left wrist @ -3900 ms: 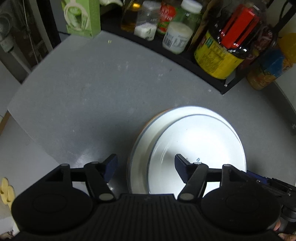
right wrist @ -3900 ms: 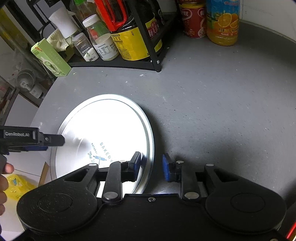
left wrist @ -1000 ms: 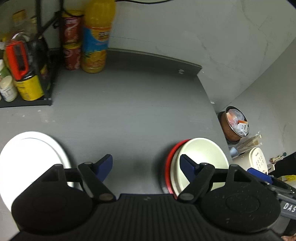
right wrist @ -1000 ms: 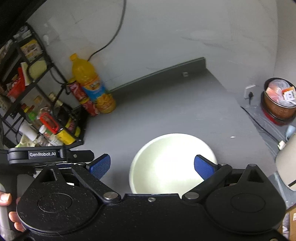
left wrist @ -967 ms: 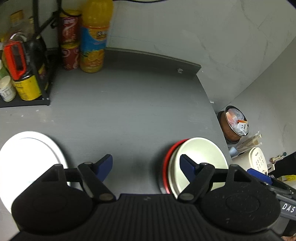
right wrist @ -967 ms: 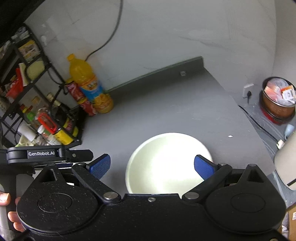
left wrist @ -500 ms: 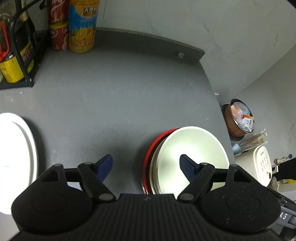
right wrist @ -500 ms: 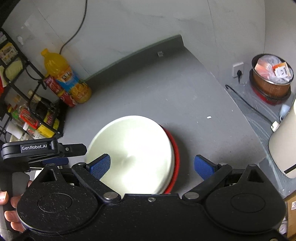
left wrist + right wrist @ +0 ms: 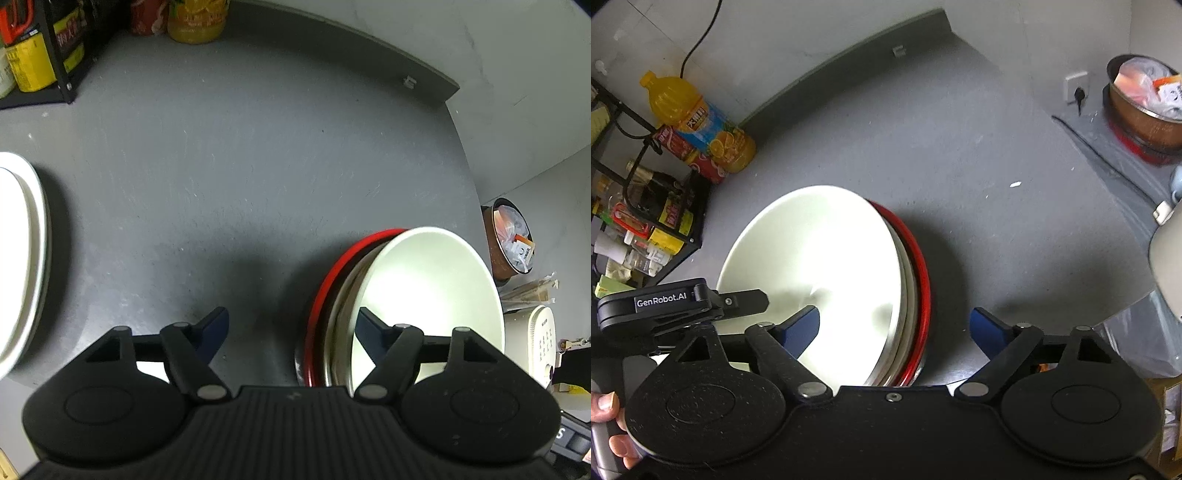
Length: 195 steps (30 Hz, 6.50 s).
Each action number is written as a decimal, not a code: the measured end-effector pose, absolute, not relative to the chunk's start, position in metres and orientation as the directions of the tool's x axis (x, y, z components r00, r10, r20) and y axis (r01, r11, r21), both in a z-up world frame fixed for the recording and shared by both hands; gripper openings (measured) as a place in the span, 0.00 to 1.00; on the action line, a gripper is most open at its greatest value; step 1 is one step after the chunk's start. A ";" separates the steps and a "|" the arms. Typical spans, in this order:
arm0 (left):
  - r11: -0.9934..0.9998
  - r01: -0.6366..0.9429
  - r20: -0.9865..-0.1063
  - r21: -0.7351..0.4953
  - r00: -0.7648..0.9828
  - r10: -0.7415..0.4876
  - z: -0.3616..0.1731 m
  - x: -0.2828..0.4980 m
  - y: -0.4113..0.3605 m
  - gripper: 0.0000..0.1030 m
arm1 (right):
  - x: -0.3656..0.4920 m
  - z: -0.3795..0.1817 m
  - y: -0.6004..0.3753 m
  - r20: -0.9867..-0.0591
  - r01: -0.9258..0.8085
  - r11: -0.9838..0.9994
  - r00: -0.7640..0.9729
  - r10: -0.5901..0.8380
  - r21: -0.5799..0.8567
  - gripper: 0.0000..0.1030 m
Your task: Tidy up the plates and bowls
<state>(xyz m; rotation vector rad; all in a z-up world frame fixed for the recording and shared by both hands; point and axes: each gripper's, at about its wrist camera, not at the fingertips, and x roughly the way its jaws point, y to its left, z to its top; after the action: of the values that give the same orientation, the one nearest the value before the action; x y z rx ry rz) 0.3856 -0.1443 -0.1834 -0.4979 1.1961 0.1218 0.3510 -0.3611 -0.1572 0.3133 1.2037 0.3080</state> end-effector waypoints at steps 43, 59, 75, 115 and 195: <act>0.850 -0.312 -0.862 -0.425 0.427 -0.275 -0.155 0.347 -0.071 0.27 | 0.320 -0.123 -0.283 -0.826 -0.112 0.894 0.346 0.444 0.433 0.32; 0.842 -0.320 -0.840 -0.434 0.481 -0.250 -0.121 0.302 0.028 0.27 | 0.290 -0.100 -0.187 -0.806 -0.160 0.882 0.359 0.471 0.444 0.33; 0.800 -0.392 -0.833 -0.454 0.506 -0.225 -0.119 0.256 0.119 0.27 | 0.268 -0.104 -0.106 -0.809 -0.222 0.868 0.317 0.494 0.443 0.32; 0.837 -0.341 -0.867 -0.429 0.415 -0.276 -0.169 0.281 0.188 0.28 | 0.275 -0.147 -0.041 -0.856 -0.118 0.900 0.276 0.436 0.420 0.41; 0.983 -0.137 -0.685 -0.120 0.728 0.018 0.003 0.093 0.051 0.90 | 0.086 0.000 -0.181 -0.613 -0.152 0.974 0.758 0.224 0.169 1.00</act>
<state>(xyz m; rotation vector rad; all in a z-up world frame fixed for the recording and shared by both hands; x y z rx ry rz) 0.0934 0.0513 0.0028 -0.1667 0.7510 0.0853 0.0860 -0.1811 0.0003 0.1113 0.6814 0.2054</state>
